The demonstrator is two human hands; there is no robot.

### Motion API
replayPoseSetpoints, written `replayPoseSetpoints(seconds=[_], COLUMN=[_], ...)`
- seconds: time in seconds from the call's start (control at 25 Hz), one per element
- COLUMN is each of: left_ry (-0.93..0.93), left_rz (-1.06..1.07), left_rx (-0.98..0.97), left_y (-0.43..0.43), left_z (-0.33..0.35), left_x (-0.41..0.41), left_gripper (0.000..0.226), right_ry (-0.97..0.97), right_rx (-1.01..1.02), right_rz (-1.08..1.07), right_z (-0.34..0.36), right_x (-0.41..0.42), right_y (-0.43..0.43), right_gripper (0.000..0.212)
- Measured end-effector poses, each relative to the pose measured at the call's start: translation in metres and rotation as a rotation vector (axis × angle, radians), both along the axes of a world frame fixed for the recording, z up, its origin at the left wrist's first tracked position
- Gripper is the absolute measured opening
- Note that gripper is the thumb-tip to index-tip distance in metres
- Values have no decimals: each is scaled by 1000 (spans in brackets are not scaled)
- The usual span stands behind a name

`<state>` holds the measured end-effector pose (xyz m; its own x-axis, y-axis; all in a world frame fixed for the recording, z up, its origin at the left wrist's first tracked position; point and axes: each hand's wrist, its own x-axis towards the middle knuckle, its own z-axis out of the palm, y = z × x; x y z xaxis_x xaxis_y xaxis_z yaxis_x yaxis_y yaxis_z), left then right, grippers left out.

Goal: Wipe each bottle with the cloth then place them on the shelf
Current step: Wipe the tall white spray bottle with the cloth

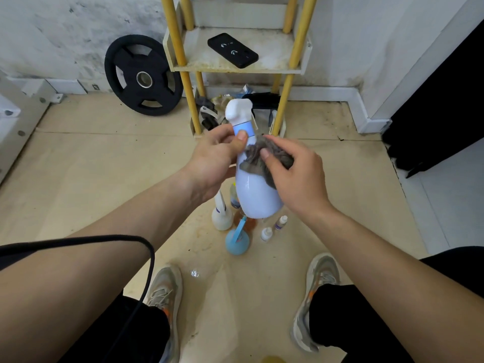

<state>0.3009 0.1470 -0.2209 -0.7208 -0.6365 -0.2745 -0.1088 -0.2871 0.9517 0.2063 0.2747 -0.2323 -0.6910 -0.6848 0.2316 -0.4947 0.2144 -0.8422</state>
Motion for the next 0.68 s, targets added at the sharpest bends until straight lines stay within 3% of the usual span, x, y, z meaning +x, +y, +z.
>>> replayPoseSetpoints(seconds=[0.4, 0.56, 0.68], left_ry=[6, 9, -22], left_rz=[182, 87, -29], left_rx=[83, 122, 37], left_y=[-22, -15, -18], left_z=[5, 7, 9], left_x=[7, 5, 6], left_gripper=[23, 21, 25], right_ry=[-723, -902, -991], right_rx=[80, 88, 84], right_rz=[-71, -133, -118], right_z=[-24, -17, -12], right_x=[-4, -10, -14], right_y=[5, 3, 5], right_gripper=[19, 23, 22])
